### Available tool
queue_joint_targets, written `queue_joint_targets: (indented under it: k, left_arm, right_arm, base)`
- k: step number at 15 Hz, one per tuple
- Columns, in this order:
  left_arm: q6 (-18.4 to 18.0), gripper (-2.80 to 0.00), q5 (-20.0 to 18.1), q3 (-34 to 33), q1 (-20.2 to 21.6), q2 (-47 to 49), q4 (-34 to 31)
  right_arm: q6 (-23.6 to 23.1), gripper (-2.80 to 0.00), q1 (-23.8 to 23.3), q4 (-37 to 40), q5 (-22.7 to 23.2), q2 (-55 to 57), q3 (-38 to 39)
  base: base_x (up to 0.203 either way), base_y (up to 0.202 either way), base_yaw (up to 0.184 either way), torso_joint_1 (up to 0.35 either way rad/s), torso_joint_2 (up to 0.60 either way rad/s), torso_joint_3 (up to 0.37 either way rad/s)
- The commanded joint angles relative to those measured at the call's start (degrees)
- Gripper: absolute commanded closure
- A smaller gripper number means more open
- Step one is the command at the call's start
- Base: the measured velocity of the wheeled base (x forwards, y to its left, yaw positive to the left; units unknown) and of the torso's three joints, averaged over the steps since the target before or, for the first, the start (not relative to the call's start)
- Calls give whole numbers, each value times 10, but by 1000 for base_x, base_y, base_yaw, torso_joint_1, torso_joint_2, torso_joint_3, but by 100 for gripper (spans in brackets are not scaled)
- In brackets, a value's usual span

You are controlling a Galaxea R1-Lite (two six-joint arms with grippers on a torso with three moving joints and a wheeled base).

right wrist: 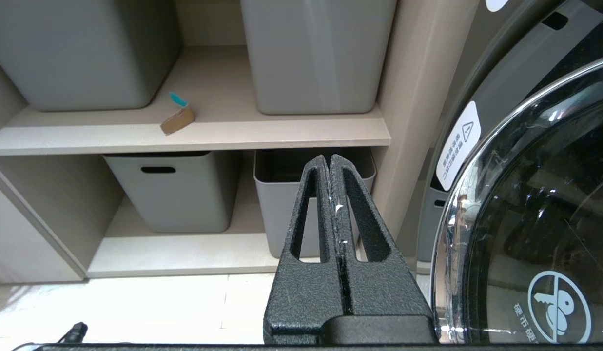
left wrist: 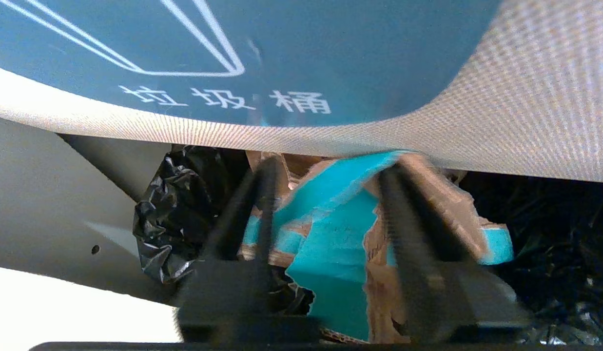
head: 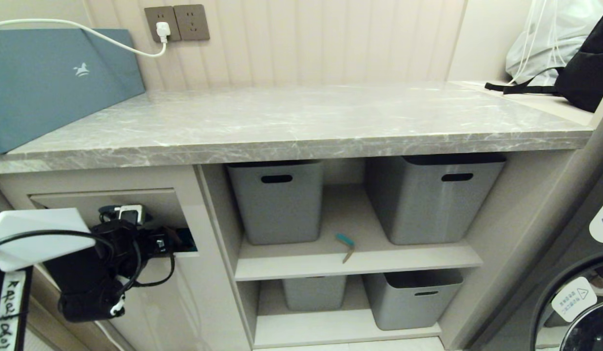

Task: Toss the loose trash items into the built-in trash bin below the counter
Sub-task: Put the garbage in the trash can

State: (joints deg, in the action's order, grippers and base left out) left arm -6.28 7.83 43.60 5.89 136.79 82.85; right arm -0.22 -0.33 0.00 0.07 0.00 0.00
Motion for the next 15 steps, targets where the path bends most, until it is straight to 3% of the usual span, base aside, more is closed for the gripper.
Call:
queue_joint_targets:
  k: [1, 5, 14, 15]
  left_arm:
    - [-1, -280, 1, -2, 0, -5, 5]
    - [0, -280, 2, -10, 0, -23, 5]
    - [3, -280, 3, -118, -2, -110, 7]
    - [3, 0, 3, -127, -2, -118, 7]
  right_arm:
    - [0, 0, 0, 0, 0, 0, 0]
    - [0, 0, 0, 0, 0, 0, 0]
    - [0, 0, 0, 0, 0, 0, 0]
    - [0, 0, 0, 0, 0, 0, 0]
  base:
    - [0, 0, 0, 0, 0, 0]
    - [0, 0, 0, 0, 0, 0]
    - [0, 0, 0, 0, 0, 0]
    - [0, 0, 0, 0, 0, 0]
